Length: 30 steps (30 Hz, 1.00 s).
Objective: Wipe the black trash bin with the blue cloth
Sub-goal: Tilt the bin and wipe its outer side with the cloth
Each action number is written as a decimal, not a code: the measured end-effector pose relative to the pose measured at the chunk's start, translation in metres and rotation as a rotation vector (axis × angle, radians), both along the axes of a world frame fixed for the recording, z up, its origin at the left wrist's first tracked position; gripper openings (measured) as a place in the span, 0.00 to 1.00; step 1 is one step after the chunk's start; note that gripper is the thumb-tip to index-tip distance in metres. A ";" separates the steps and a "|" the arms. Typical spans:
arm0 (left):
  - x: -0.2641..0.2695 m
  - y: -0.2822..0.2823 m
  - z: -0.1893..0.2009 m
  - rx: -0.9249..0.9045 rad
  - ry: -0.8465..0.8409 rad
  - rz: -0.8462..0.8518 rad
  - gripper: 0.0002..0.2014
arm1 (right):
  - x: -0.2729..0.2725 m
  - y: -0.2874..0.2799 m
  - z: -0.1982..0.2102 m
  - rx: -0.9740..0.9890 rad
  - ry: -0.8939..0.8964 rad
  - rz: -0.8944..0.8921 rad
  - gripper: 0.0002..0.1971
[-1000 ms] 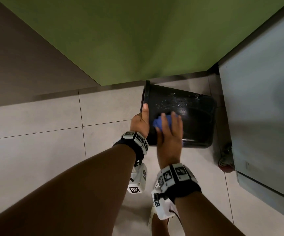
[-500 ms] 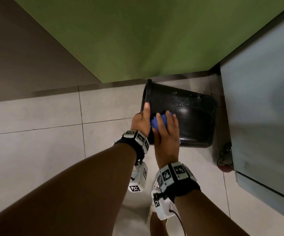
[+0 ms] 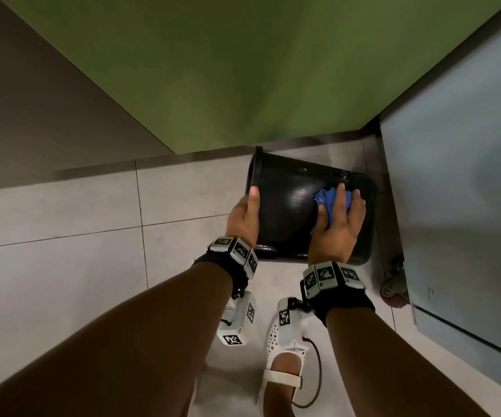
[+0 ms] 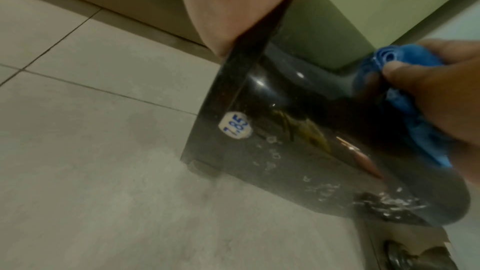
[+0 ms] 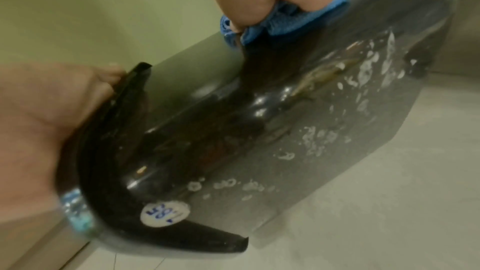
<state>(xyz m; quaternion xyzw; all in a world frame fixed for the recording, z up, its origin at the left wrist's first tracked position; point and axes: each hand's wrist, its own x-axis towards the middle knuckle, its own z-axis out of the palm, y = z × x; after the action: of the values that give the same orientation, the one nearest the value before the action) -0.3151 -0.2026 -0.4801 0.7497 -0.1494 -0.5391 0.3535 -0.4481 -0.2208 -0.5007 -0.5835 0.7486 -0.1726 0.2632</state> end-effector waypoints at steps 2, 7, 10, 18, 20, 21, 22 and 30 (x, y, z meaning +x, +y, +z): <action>0.006 -0.008 0.001 0.022 0.161 0.070 0.19 | 0.000 0.003 -0.004 -0.016 -0.012 0.016 0.25; 0.033 -0.061 0.023 0.122 0.103 -0.037 0.38 | 0.004 0.004 -0.002 -0.096 -0.017 0.038 0.24; 0.032 -0.080 0.028 0.212 -0.128 -0.228 0.36 | 0.004 0.006 -0.002 -0.105 -0.044 0.055 0.24; 0.020 -0.064 0.011 0.158 -0.304 -0.165 0.33 | 0.041 0.027 0.012 -0.127 -0.090 0.258 0.23; 0.021 -0.057 0.008 0.148 -0.336 -0.128 0.31 | 0.051 0.030 0.009 -0.144 -0.073 0.369 0.24; 0.021 -0.054 0.007 0.141 -0.337 -0.108 0.31 | 0.051 0.030 0.009 -0.118 -0.084 0.370 0.24; 0.021 -0.051 0.007 0.132 -0.338 -0.102 0.31 | 0.049 0.030 0.009 -0.087 -0.119 0.349 0.25; 0.018 -0.042 0.006 0.086 -0.346 -0.022 0.31 | -0.022 -0.002 0.004 -0.063 -0.144 -0.110 0.25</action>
<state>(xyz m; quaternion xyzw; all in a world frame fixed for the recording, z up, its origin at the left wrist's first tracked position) -0.2971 -0.2443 -0.4744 0.8440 -0.1928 -0.4119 0.2844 -0.4704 -0.2226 -0.4967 -0.5357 0.7529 -0.2517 0.2878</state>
